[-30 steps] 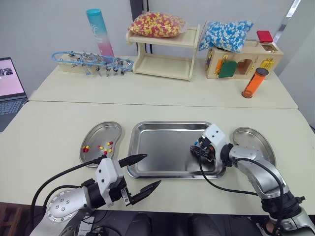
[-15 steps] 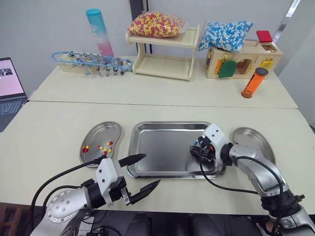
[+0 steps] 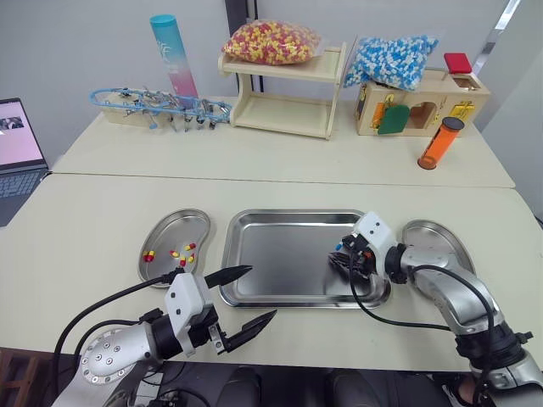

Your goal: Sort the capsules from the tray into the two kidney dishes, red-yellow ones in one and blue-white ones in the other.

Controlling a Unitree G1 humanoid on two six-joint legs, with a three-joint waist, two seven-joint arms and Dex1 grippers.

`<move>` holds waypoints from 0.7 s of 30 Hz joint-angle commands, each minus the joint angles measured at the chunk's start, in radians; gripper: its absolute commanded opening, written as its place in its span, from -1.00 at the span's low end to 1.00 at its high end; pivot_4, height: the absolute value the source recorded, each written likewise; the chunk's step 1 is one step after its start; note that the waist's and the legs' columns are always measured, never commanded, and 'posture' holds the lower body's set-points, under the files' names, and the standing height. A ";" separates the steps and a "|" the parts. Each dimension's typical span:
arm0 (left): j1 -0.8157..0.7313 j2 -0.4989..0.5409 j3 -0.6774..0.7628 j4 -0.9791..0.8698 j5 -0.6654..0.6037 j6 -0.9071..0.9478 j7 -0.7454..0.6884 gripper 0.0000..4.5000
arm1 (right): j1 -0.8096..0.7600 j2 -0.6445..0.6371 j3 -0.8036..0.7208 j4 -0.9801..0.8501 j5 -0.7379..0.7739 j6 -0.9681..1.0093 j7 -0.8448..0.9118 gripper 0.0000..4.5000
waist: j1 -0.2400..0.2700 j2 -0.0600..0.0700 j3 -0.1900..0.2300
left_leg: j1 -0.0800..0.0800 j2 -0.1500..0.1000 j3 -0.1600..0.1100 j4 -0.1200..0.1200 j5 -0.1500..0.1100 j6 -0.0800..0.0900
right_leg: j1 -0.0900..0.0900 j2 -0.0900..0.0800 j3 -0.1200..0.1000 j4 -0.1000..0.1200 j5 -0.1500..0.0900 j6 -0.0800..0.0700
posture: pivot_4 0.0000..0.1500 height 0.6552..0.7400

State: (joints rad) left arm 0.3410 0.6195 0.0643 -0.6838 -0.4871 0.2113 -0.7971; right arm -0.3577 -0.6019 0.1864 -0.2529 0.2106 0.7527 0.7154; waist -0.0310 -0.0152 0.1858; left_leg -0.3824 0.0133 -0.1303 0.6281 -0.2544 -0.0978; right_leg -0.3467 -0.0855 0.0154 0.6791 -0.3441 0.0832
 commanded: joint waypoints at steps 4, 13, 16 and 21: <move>-0.014 0.013 0.009 -0.039 -0.013 -0.002 -0.004 1.00 | -0.077 -0.164 -0.015 0.024 0.045 -0.140 0.257 0.26 | 0.000 0.000 0.000 | 0.000 0.000 0.000 0.000 0.000 0.000 | 0.000 0.000 0.000 0.000 0.000 0.000 | 1.00 1.00; -0.021 0.017 0.013 -0.029 -0.016 -0.005 -0.010 1.00 | -0.118 -0.290 -0.049 0.145 0.045 -0.330 0.464 0.26 | 0.000 0.000 0.000 | -0.001 0.000 0.001 0.000 0.000 0.000 | 0.000 0.000 0.000 -0.001 0.000 0.000 | 1.00 1.00; -0.015 0.019 0.019 -0.023 -0.019 -0.008 -0.016 1.00 | -0.050 -0.347 -0.137 0.109 0.089 -0.384 0.505 0.26 | 0.005 0.000 0.001 | -0.001 0.000 0.000 0.000 0.000 0.000 | 0.000 0.000 0.000 -0.001 0.000 0.000 | 1.00 1.00; -0.020 0.025 0.019 -0.011 -0.037 0.010 -0.033 1.00 | 0.073 -0.394 -0.275 0.036 0.137 -0.388 0.497 0.26 | 0.004 0.000 0.001 | -0.001 0.000 0.000 0.000 0.000 0.000 | 0.000 0.000 0.000 -0.001 0.000 0.000 | 1.00 1.00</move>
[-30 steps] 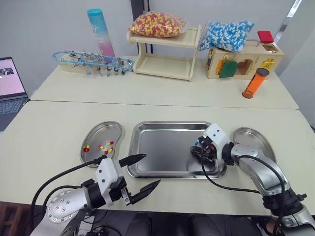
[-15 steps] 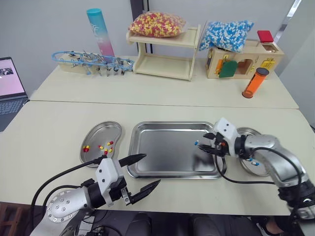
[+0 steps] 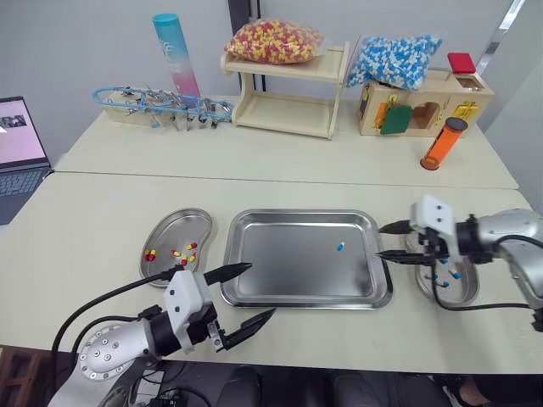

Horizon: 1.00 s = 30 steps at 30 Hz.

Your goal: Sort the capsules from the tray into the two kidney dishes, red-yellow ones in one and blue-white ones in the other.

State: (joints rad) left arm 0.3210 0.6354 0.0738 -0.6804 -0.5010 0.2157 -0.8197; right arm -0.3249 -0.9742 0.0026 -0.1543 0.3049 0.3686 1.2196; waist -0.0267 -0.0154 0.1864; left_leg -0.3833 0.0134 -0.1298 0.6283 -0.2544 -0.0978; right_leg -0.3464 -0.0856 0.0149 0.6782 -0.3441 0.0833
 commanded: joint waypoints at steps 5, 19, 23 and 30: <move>-0.028 0.015 0.017 0.010 -0.044 0.032 -0.019 1.00 | 0.232 -0.009 -0.324 -0.153 0.092 -0.002 -0.057 0.26 | 0.000 0.000 0.000 | 0.000 0.000 0.000 0.000 0.000 0.000 | 0.000 0.000 0.000 0.000 0.000 0.000 | 1.00 1.00; -0.041 0.015 0.054 0.064 -0.024 0.007 -0.035 1.00 | 0.620 -0.011 -0.630 -0.225 0.130 -0.018 0.023 0.36 | -0.003 0.000 0.000 | 0.003 0.000 0.001 0.000 0.000 0.000 | 0.004 0.000 0.000 0.000 0.000 0.000 | 1.00 1.00; -0.039 0.018 0.062 0.066 -0.033 0.017 -0.033 1.00 | 0.621 -0.030 -0.637 -0.192 0.140 -0.001 0.037 0.78 | -0.003 0.000 0.000 | 0.003 0.000 0.001 0.000 0.000 0.000 | 0.004 0.000 0.000 0.000 0.000 0.000 | 1.00 1.00; -0.045 0.021 0.072 0.057 -0.039 0.032 -0.026 1.00 | 0.534 -0.085 -0.570 -0.127 0.148 -0.004 0.065 0.99 | -0.004 0.000 0.000 | 0.003 0.000 0.001 0.000 0.000 0.000 | 0.004 0.000 0.000 0.000 0.000 0.000 | 1.00 1.00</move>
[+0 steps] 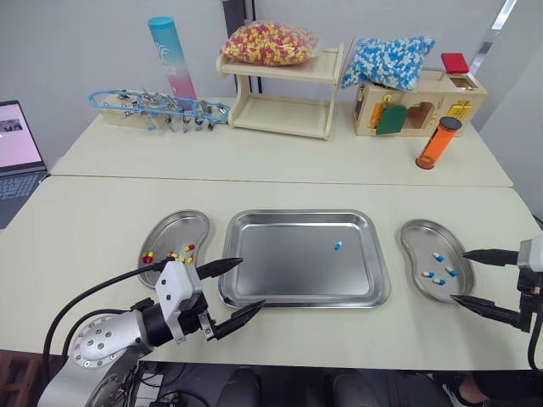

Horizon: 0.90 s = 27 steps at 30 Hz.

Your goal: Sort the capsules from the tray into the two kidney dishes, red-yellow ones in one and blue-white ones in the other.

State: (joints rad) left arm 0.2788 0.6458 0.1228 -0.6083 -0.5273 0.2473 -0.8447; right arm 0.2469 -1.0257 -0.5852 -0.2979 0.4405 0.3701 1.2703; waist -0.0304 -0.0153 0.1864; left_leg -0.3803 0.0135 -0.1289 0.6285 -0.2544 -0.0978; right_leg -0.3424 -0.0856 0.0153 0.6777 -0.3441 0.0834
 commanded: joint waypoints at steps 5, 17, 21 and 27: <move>0.002 0.012 0.029 -0.030 -0.016 0.016 0.010 1.00 | -0.116 -0.055 0.078 0.051 0.012 -0.013 0.020 0.99 | 0.002 0.000 0.000 | 0.000 0.000 0.000 0.000 0.000 0.000 | 0.000 0.000 0.000 -0.001 0.000 0.000 | 1.00 1.00; -0.009 0.006 0.042 -0.066 -0.042 0.068 0.057 1.00 | -0.428 -0.012 0.390 0.051 -0.013 0.040 -0.063 0.99 | 0.000 0.000 0.000 | -0.001 0.000 -0.001 0.000 0.000 0.000 | 0.000 0.000 -0.001 -0.001 0.000 0.000 | 1.00 1.00; -0.004 0.009 0.048 -0.081 -0.047 0.084 0.067 1.00 | -0.527 0.015 0.480 0.089 -0.036 0.049 -0.069 0.99 | 0.000 0.000 0.000 | -0.001 0.000 -0.001 0.000 0.000 0.000 | 0.000 0.000 -0.001 0.000 0.000 0.000 | 1.00 1.00; 0.002 0.008 0.054 -0.099 -0.048 0.099 0.078 1.00 | -0.640 0.085 0.590 0.147 -0.082 0.008 -0.066 0.71 | 0.000 0.000 0.000 | -0.001 0.000 -0.001 0.000 0.000 0.000 | -0.001 0.000 -0.001 -0.001 0.000 0.000 | 1.00 1.00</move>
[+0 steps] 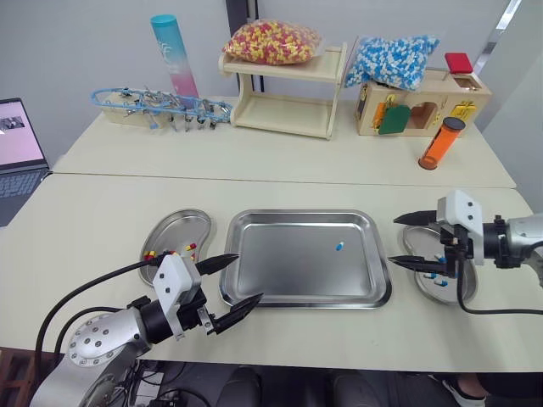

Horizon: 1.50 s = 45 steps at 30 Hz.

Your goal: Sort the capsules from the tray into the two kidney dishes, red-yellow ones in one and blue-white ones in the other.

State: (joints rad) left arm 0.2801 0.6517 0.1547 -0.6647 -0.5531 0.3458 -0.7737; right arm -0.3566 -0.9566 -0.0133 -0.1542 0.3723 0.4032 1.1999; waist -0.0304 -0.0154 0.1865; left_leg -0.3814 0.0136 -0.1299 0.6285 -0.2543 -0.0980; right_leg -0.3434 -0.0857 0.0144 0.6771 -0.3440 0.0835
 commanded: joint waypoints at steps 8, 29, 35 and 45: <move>0.002 0.003 0.028 -0.046 -0.028 0.007 0.007 1.00 | -0.095 0.134 0.138 -0.001 -0.124 0.004 -0.113 0.12 | -0.001 0.000 0.000 | 0.000 0.000 0.000 0.000 0.000 0.000 | 0.000 0.000 0.000 0.000 0.000 0.000 | 1.00 1.00; -0.038 0.014 -0.078 -0.047 -0.013 0.003 -0.057 1.00 | -0.437 0.265 0.458 0.411 -0.398 -0.200 0.094 0.12 | -0.004 0.001 0.000 | -0.001 0.000 0.000 0.000 0.000 0.000 | -0.003 0.000 0.001 0.001 0.000 0.000 | 1.00 1.00; -0.025 0.007 -0.082 -0.032 0.002 -0.022 -0.063 1.00 | -0.492 0.300 0.479 0.524 -0.443 -0.292 0.152 0.12 | -0.003 0.001 0.000 | -0.001 0.000 0.000 0.000 0.000 0.000 | -0.004 0.000 0.001 0.001 0.000 0.000 | 1.00 1.00; 0.004 0.003 -0.082 -0.019 0.013 -0.055 -0.080 1.00 | -0.519 0.338 0.475 0.627 -0.492 -0.342 0.163 0.12 | -0.003 0.001 0.000 | -0.001 0.000 0.000 0.000 0.000 0.000 | -0.004 0.000 0.001 0.002 0.000 0.000 | 1.00 1.00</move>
State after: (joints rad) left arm 0.2784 0.6596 0.0733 -0.6729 -0.5393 0.3151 -0.8440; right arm -0.8599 -0.6180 0.4693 0.4650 -0.0994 0.0717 1.3560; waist -0.0339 -0.0145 0.1868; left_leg -0.3825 0.0135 -0.1298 0.6283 -0.2541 -0.0984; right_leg -0.3478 -0.0856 0.0156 0.6792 -0.3439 0.0832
